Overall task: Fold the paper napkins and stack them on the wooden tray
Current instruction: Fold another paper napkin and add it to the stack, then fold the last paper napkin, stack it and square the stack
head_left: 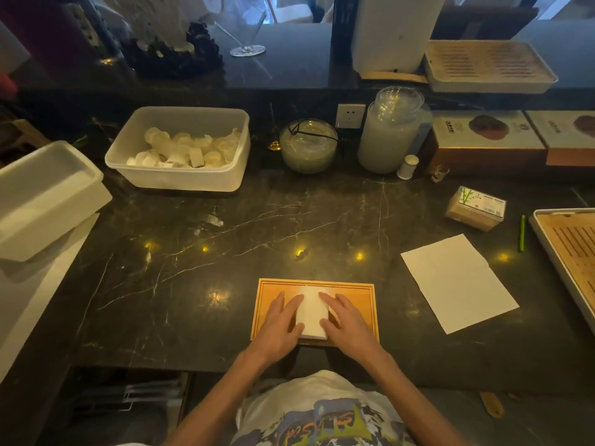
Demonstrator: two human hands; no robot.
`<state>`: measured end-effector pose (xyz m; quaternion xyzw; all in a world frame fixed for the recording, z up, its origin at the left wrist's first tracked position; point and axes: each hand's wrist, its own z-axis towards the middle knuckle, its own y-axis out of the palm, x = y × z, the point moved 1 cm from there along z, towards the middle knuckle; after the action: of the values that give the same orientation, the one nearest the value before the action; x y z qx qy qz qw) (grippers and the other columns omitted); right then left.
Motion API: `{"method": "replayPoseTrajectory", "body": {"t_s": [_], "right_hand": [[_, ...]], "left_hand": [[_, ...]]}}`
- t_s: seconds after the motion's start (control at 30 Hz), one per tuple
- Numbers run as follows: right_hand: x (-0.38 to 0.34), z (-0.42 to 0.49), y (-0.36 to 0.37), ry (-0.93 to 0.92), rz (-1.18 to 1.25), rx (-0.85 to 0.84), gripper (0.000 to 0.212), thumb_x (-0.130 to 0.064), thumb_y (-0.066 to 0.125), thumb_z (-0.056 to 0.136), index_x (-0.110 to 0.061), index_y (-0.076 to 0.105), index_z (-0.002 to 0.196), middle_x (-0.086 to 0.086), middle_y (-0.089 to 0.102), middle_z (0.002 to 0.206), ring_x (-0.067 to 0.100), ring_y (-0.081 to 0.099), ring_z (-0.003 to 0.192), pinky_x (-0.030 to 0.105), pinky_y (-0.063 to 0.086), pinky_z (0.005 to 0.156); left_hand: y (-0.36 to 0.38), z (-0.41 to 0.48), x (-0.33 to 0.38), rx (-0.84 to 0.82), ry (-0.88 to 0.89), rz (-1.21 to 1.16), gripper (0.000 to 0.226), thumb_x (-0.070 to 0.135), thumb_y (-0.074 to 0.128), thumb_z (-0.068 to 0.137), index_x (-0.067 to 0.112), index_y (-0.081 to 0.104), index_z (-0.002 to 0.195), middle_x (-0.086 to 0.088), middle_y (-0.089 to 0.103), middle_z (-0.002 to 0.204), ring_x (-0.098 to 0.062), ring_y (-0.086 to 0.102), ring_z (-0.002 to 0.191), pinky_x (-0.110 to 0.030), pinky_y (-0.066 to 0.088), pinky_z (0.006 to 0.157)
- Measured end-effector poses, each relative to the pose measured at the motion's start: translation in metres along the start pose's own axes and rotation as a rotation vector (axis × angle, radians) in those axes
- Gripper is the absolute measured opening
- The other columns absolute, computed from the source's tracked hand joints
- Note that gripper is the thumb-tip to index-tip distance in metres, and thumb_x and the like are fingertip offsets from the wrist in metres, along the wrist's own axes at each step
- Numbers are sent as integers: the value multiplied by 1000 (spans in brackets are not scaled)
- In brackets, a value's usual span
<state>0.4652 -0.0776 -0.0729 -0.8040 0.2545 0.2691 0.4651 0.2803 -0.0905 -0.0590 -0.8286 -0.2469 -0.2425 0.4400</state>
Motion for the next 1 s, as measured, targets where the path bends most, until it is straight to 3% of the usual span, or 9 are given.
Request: {"method": "replayPoseTrajectory", "body": {"t_s": [0.13,0.23,0.3,0.37,0.43,0.57,0.67,0.73,1.0], "right_hand": [[10,-3,-27,-22,161,124,50,-39,56,100,-35,41,148,-8,43,150,12,43,135,36,44,108],[41,-6,-71,51,258,343,31,-31,61,98,-31,59,129,-12,60,123,9,58,115,23,48,90],[71,-5,-106,127,242,468,20,-25,61,98,-22,66,118,-6,66,112,15,63,108,28,52,87],[102,-2,-144,232,205,582,14,-21,61,98,-17,70,109,1,70,106,20,66,103,33,52,87],[130,3,-184,325,140,677,14,-21,62,98,-15,71,106,5,73,105,23,67,99,34,51,83],[177,19,-241,480,53,751,17,-23,62,98,-13,71,108,7,73,106,16,62,87,31,49,74],[205,33,-258,567,-1,723,17,-20,61,98,-12,70,109,9,72,108,21,64,93,33,48,76],[218,39,-260,602,-36,669,20,-18,61,97,-10,70,113,11,70,113,27,65,104,36,51,84],[232,39,-241,691,-253,644,20,-23,54,99,-14,72,101,9,70,106,27,60,103,44,44,92]], "left_hand": [[-11,10,21,238,93,91,51,31,52,101,26,36,150,-4,32,161,-24,28,150,-44,28,120],[-14,36,65,374,193,152,38,28,52,101,19,53,138,-1,61,136,-19,55,127,-37,42,108],[-7,59,104,378,241,185,26,30,48,102,21,62,123,1,70,114,-16,65,107,-35,50,93],[6,84,144,344,234,189,23,33,46,103,19,64,108,1,71,99,-19,68,93,-33,49,77],[22,110,182,270,156,164,28,34,42,104,15,63,105,-6,71,101,-27,68,96,-36,46,76],[71,155,224,111,-132,80,41,40,42,102,8,63,117,-16,68,120,-38,65,111,-42,50,94],[110,171,231,47,-355,-180,48,41,54,100,2,53,128,-18,58,133,-37,69,102,-45,63,80],[131,173,235,57,-473,-316,59,35,63,96,1,39,138,-19,41,144,-40,61,111,-45,65,74],[175,173,245,87,-309,116,32,15,55,100,4,53,130,-16,53,132,-33,59,118,-44,55,97]]}}
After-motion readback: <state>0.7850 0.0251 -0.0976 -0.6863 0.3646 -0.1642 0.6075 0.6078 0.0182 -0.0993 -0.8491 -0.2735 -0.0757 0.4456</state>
